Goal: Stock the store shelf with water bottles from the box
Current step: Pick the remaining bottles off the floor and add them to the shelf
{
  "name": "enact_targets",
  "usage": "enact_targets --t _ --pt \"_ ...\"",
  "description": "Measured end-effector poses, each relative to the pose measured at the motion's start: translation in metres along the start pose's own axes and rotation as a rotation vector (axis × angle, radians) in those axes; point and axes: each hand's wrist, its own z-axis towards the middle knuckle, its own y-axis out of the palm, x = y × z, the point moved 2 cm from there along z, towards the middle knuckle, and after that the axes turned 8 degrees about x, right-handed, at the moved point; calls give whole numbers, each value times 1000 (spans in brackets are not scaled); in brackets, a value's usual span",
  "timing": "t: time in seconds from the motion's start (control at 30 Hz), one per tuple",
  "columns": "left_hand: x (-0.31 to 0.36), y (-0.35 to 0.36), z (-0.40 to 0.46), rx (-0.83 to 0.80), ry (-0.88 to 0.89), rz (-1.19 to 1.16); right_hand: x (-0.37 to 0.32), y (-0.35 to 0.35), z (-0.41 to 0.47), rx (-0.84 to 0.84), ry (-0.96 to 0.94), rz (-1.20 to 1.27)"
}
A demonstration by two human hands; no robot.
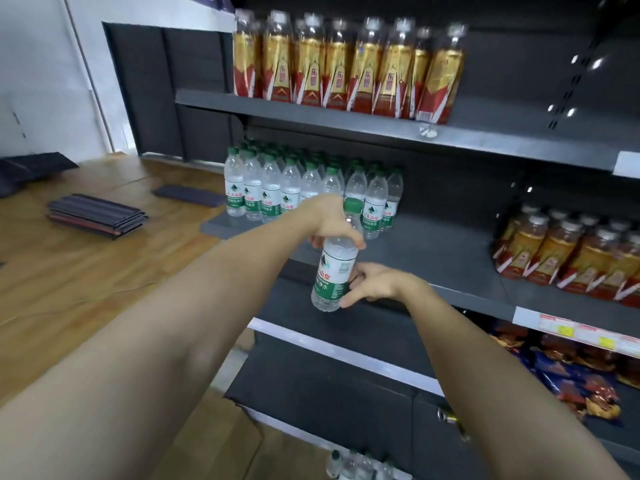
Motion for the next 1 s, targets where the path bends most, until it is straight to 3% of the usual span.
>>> enact_targets --t 0.13,0.37,0.7,1.0 --pt "-18 -27 0 107 -10 37 -43 16 2 107 -78 176" --pt "-45 -45 6 133 20 52 -87 44 30 499 98 289" --pt "-101 -29 38 -151 88 -146 -78 40 40 554 218 341" --pt "-103 9 97 -105 127 -15 -30 -8 81 577 313 495"
